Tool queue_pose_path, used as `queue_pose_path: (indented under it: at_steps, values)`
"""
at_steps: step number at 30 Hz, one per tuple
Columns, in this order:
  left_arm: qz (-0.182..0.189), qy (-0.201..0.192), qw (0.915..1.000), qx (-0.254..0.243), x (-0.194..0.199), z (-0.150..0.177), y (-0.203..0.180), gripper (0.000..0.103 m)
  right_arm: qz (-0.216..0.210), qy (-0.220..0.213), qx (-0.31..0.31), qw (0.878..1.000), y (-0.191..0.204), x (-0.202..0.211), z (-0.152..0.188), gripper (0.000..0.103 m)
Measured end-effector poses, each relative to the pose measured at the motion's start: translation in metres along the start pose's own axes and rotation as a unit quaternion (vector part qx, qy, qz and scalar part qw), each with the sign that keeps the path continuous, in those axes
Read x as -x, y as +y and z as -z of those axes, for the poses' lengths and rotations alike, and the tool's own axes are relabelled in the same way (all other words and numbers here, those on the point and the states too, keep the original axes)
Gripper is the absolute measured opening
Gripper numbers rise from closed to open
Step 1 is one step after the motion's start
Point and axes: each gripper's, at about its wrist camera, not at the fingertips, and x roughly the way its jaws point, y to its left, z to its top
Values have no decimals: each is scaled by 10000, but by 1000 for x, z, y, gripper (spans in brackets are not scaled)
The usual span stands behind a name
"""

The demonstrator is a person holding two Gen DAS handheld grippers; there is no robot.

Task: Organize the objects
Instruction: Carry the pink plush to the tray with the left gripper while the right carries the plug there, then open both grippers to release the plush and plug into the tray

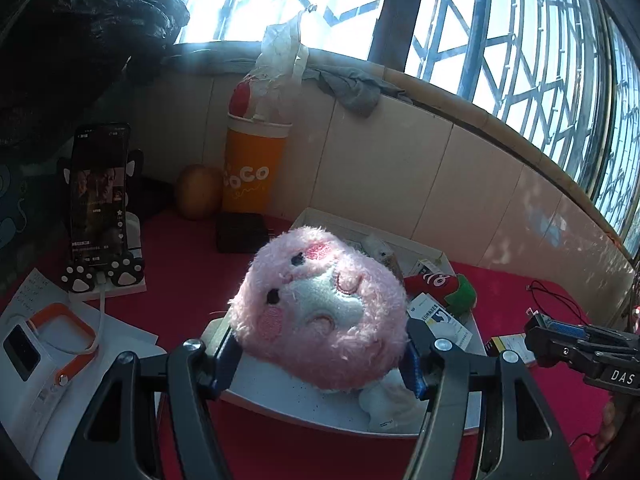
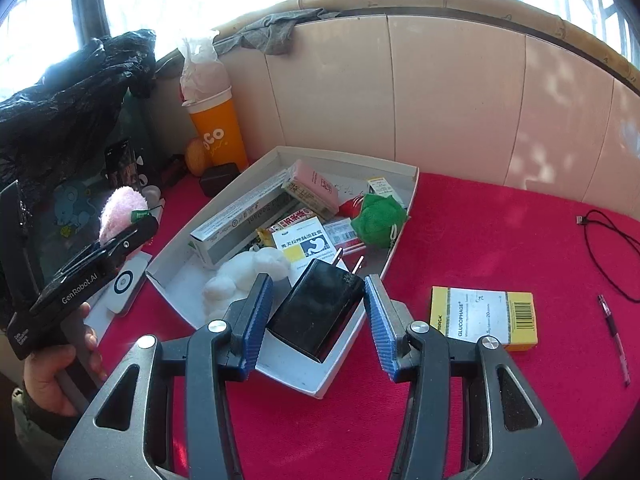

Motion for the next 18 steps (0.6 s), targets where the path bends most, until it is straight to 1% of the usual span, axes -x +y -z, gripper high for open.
queue_pose_path:
  at_steps: [2, 4, 7, 12, 18]
  values:
    - [-63, 70, 9998, -166, -5, 4, -6, 66, -104, 200, -57, 9997, 4, -15, 2, 47]
    - [-166, 116, 9992, -350, -9, 8, -12, 66, -114, 343, -28, 9993, 8, -27, 7, 47]
    - [-216, 167, 9988, -402, -14, 11, -13, 66, -137, 485, -24, 9987, 11, -38, 15, 47]
    - [-294, 235, 9983, -437, -21, 14, -12, 66, -181, 582, -11, 9981, 14, -49, 22, 47]
    - [-312, 294, 9974, -577, -26, 16, -19, 68, -205, 560, 45, 9982, 21, -56, 24, 47]
